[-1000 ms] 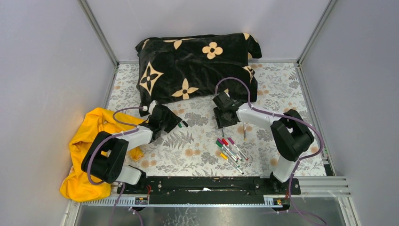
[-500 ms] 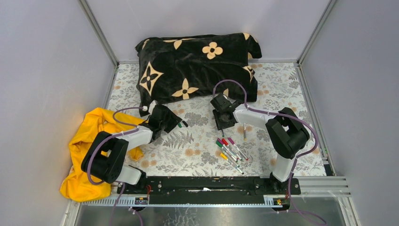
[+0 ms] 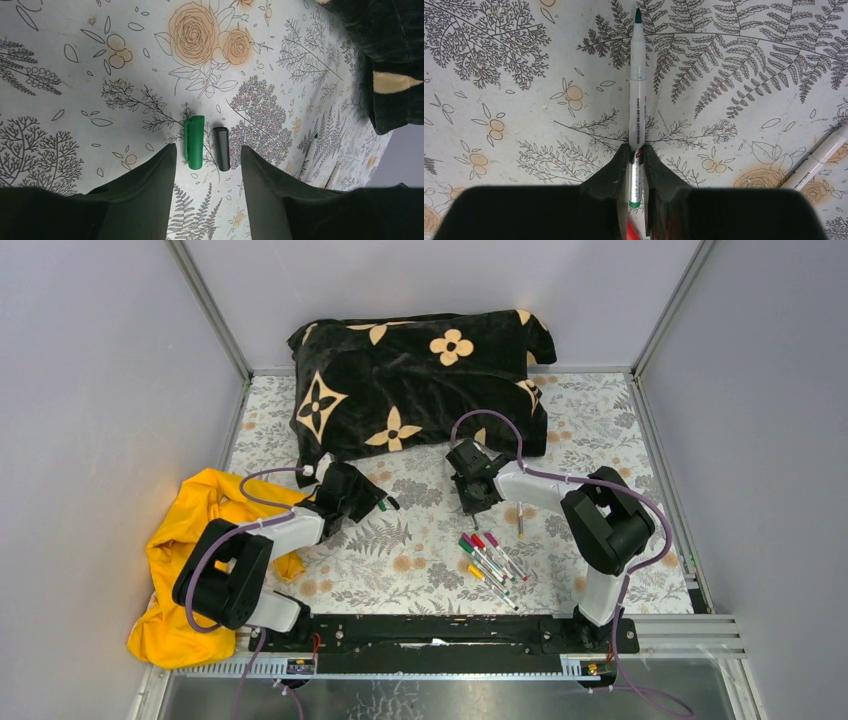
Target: Open the pen caps
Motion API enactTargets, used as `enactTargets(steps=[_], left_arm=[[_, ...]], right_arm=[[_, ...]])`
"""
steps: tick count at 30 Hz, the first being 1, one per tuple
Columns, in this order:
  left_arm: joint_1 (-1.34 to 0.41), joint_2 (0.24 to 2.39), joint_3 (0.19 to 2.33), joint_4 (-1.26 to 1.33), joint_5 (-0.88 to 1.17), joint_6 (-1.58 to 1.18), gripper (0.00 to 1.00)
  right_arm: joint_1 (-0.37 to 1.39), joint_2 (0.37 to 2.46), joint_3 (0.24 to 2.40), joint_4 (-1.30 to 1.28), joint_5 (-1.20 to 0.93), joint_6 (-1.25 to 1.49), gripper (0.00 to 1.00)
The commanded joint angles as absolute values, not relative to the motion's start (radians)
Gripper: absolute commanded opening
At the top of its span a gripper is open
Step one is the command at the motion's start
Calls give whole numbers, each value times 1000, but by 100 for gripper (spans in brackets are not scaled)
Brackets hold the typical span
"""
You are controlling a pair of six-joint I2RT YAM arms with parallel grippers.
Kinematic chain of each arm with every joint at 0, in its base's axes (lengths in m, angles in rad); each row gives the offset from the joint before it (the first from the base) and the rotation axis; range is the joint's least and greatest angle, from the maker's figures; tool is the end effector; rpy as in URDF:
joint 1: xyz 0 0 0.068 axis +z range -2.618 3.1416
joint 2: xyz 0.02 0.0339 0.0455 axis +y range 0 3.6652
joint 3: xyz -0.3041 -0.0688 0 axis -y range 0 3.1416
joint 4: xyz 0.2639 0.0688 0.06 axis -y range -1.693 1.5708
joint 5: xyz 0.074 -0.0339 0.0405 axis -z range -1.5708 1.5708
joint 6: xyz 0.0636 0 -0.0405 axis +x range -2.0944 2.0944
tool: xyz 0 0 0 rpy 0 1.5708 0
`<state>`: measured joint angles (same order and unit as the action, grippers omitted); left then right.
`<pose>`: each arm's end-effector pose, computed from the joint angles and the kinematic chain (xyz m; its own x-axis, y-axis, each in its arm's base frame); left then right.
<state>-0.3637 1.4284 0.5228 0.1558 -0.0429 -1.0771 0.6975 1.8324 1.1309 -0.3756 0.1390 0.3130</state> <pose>0.2697 -0.0998 0.1502 -0.5890 -0.7172 -0.3725 -0.4063 0.6613 -0.6306 0.3152 0.2527 0.1621 -0.8225 -0.2914 -0.4884 -0.3495 0.9365 0.0298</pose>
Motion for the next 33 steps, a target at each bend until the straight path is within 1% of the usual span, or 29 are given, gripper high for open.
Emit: enactTargets(steps=[1, 5, 19, 28, 33], left_arm=[[-360, 1428, 512, 161, -71, -1089, 57], [-360, 1428, 514, 153, -74, -1088, 57], [-360, 1409, 526, 123, -101, -1086, 57], [-360, 1396, 522, 121, -98, -1086, 56], [-360, 1401, 520, 134, -88, -1094, 56]], right_arm=[[703, 1826, 1139, -371, 149, 308, 14], [703, 1801, 1146, -387, 161, 306, 12], [701, 1654, 1145, -489, 259, 332, 11], [639, 1506, 1045, -561, 321, 384, 12], [587, 1465, 991, -588, 336, 390, 12]])
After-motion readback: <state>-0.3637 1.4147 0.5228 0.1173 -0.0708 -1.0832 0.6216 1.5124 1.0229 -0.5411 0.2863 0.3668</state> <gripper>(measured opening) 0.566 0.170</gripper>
